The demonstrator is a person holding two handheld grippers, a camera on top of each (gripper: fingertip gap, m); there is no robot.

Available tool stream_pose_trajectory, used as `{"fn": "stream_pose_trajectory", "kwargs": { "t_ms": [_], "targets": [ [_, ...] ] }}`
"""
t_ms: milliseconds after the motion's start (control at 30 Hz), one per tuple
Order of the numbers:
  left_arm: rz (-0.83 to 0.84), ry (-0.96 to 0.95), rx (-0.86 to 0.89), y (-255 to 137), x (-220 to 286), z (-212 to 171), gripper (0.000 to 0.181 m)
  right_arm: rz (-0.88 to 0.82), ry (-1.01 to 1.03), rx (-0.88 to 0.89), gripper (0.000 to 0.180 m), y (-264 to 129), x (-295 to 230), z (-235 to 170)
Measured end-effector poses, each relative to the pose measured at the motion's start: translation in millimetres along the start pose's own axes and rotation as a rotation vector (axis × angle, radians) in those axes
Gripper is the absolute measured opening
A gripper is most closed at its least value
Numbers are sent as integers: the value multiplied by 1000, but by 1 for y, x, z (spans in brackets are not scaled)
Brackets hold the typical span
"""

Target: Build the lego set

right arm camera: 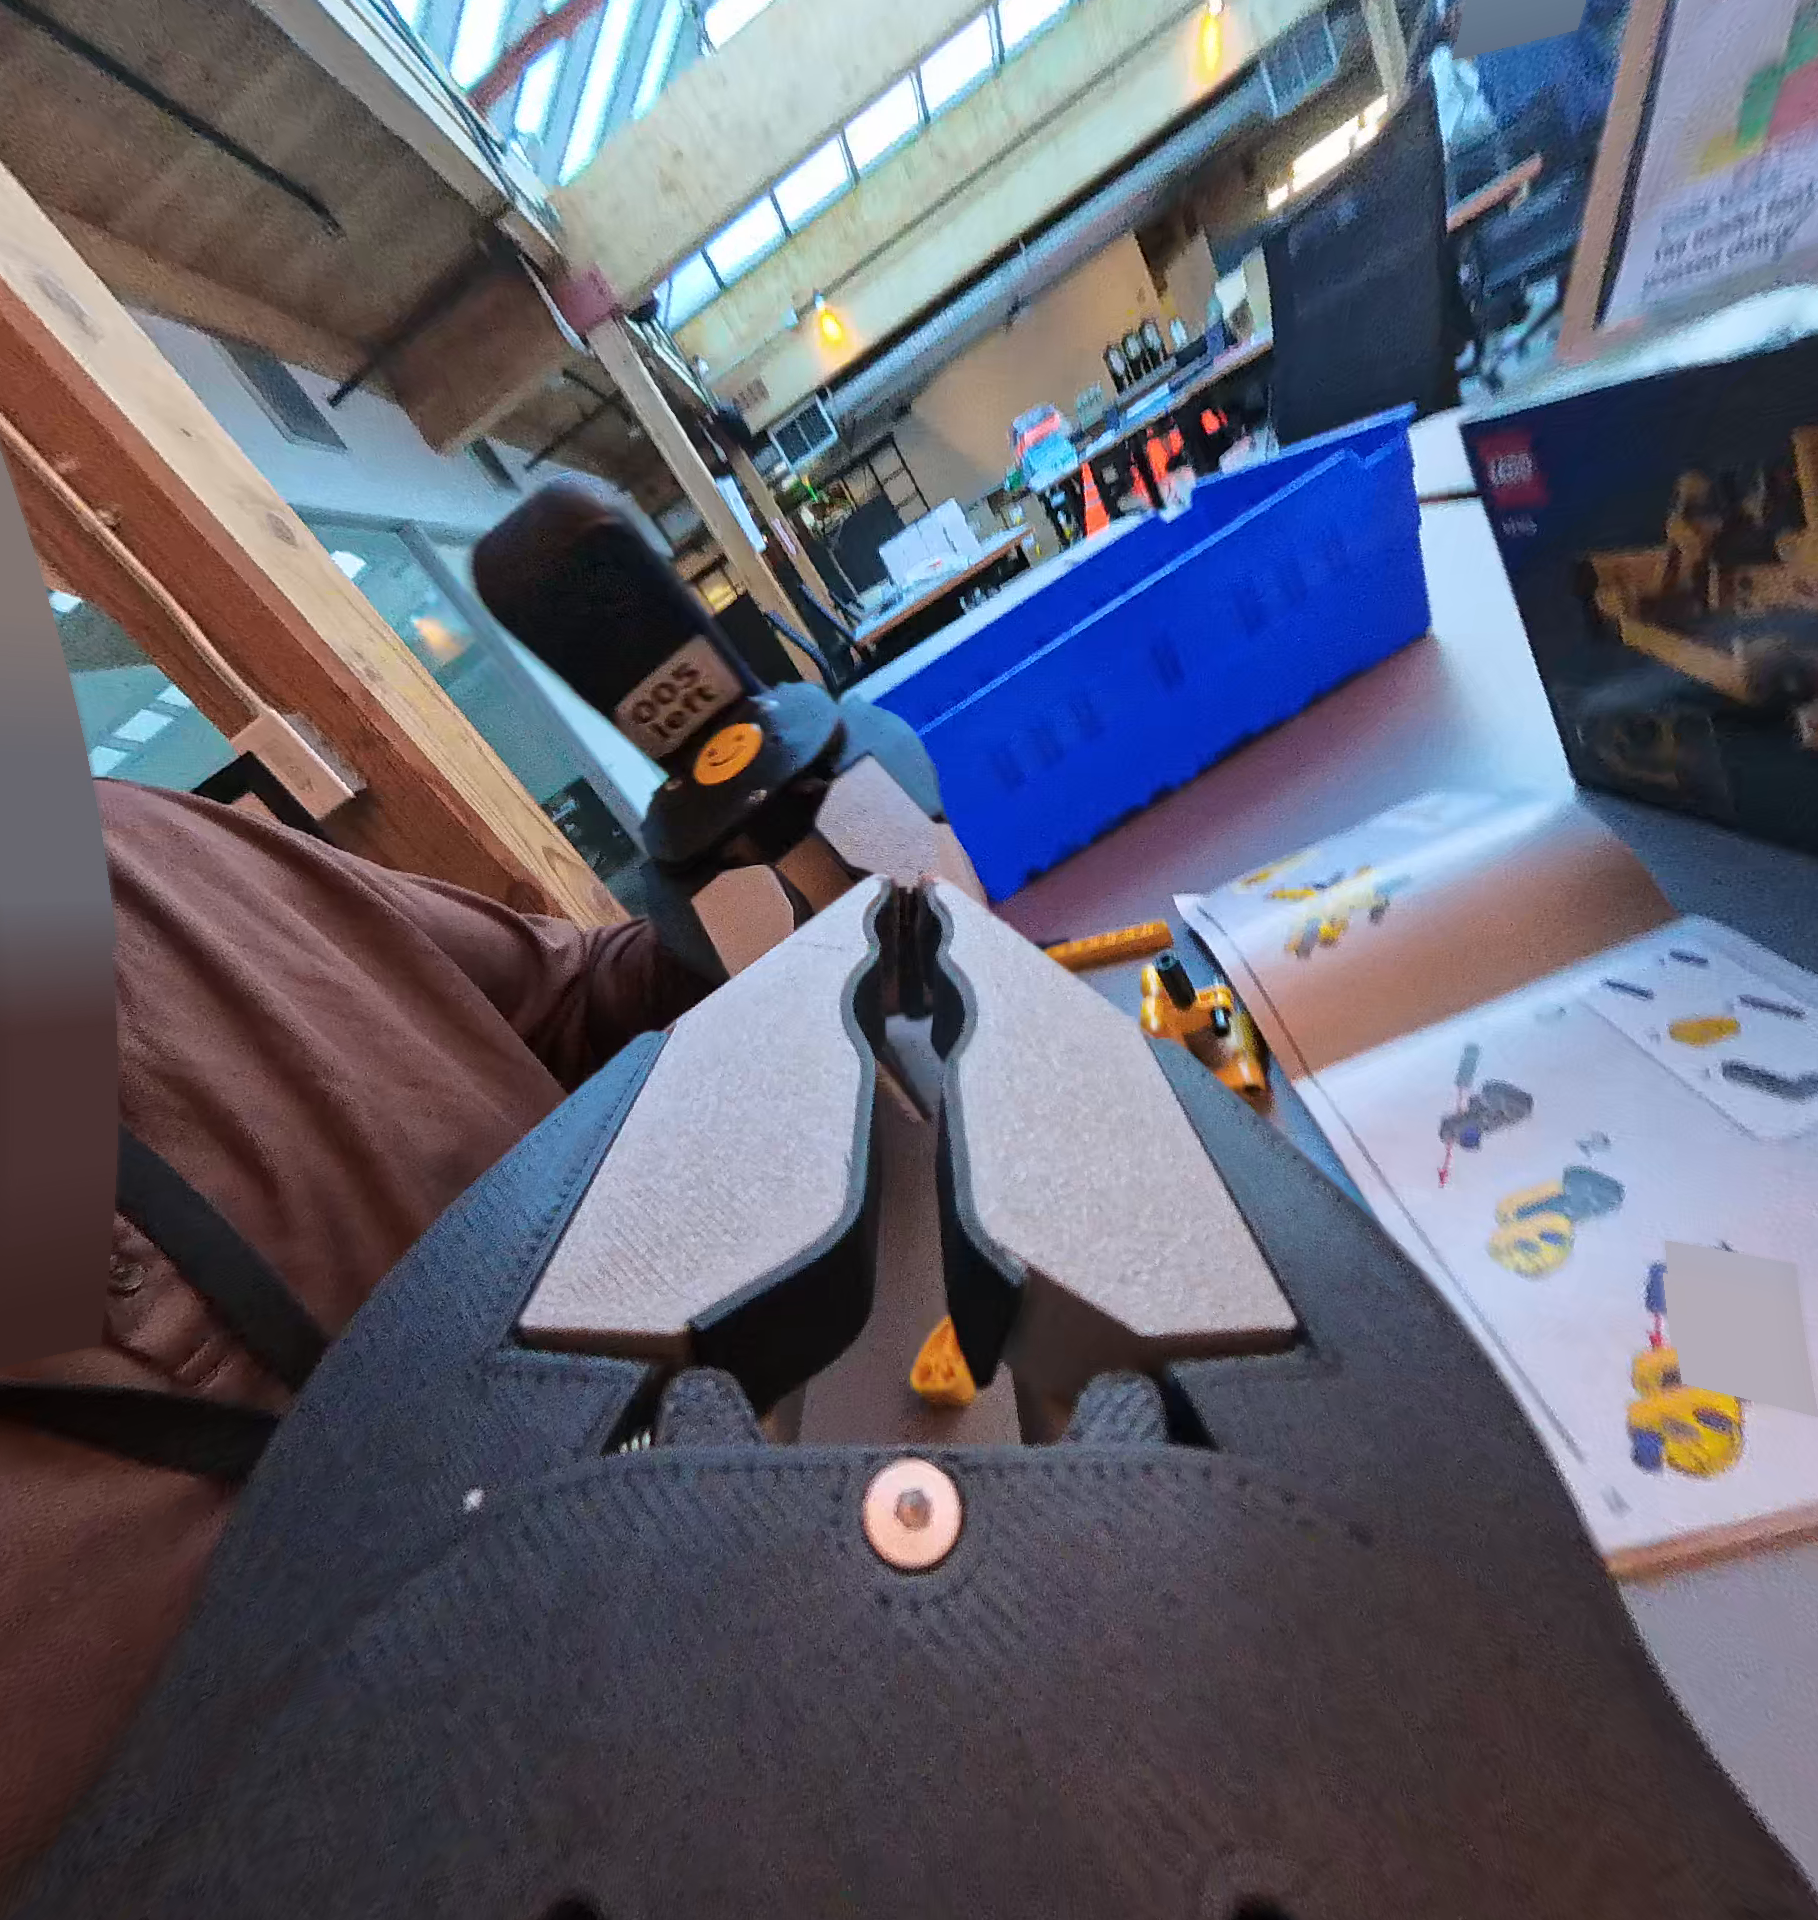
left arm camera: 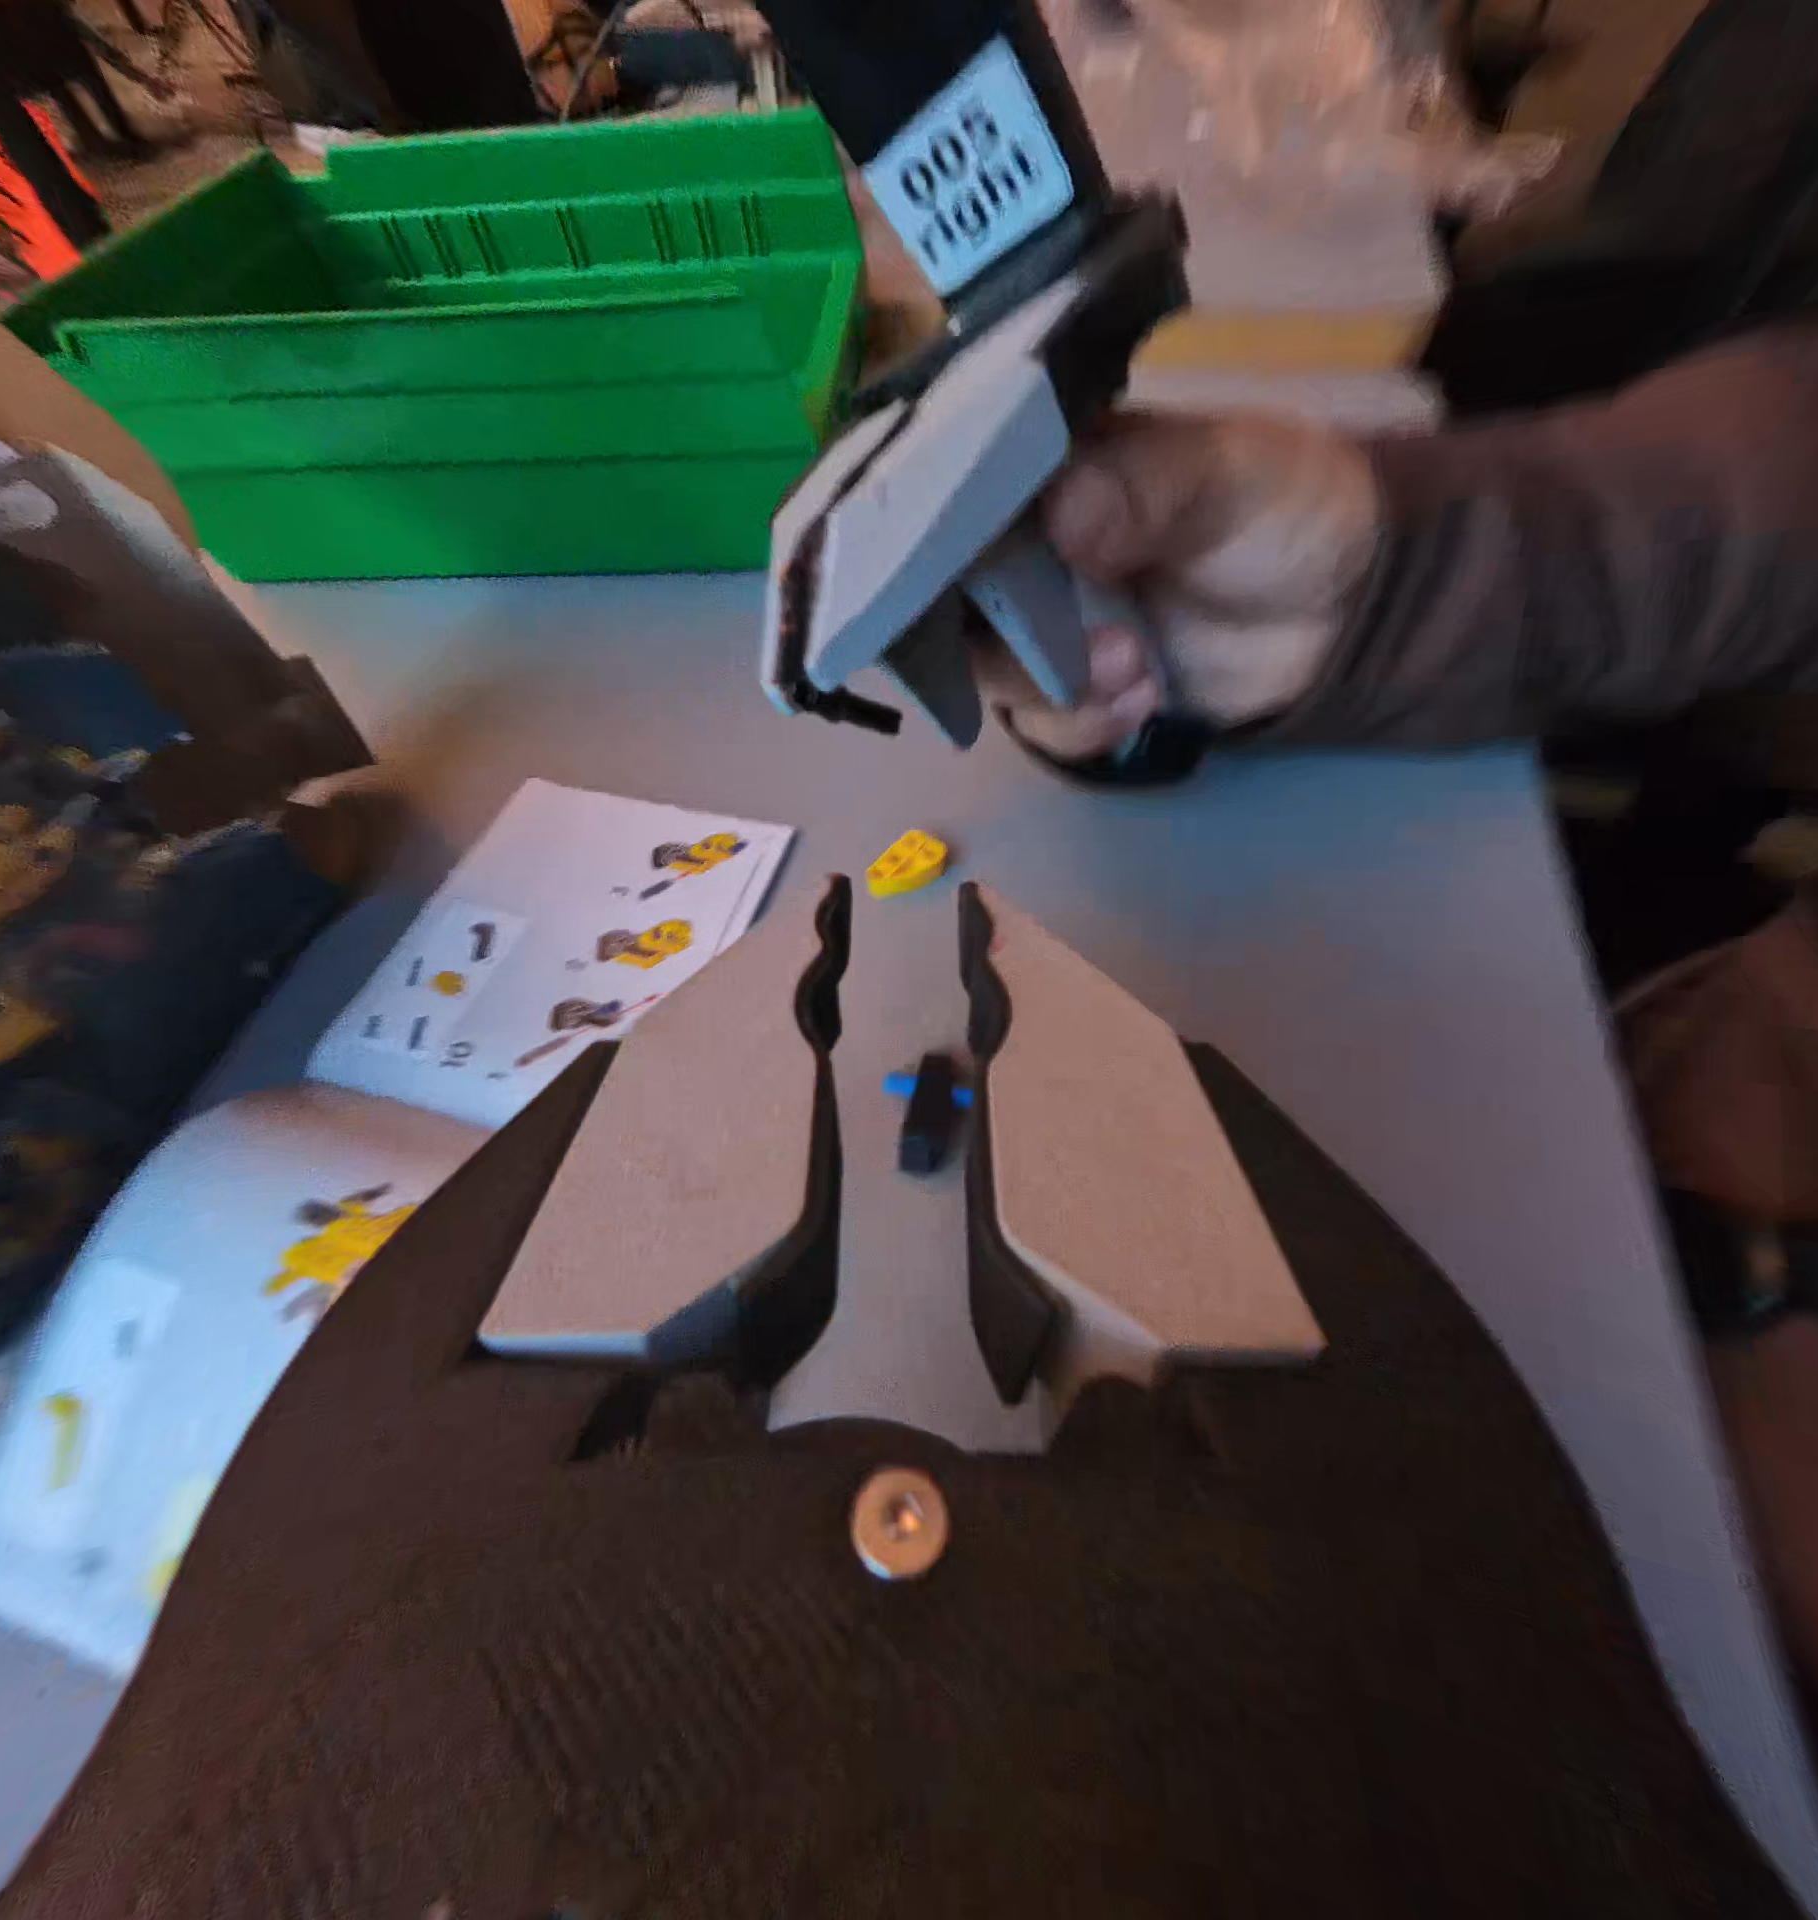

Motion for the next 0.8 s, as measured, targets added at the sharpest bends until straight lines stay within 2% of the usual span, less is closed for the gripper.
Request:
{"fn": "stream_pose_trajectory", "kwargs": {
  "t_ms": [33, 200, 333, 433, 800],
  "targets": [
    [-20, -67, 35, 0, -2, 3, 19, 5, -19, 14, 0, 2, -3, 0],
    [-158, -252, 182, -1, -1, 15, 11, 6, -95, 46, 0, 11, -11, -2],
    [-150, -299, 214, -3, -7, 15, 0, -7, -132, 37, 0, 10, -12, -2],
    [-174, -352, 244, -5, -10, 15, 2, -7, -137, 48, 0, 9, -12, -2],
    [-40, -209, 159, -12, -19, 12, 0, -48, -145, 13, 0, 4, -7, -2]
  ]
}}
Point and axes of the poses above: each gripper's, where its closed fingertips meet, y out along the fingers, z out of its top, x = y × z across the jaws, the point moved 8 cm from there along -y, back along the fingers, and after that the axes turned 7 degrees about x, right-handed, at the moved point
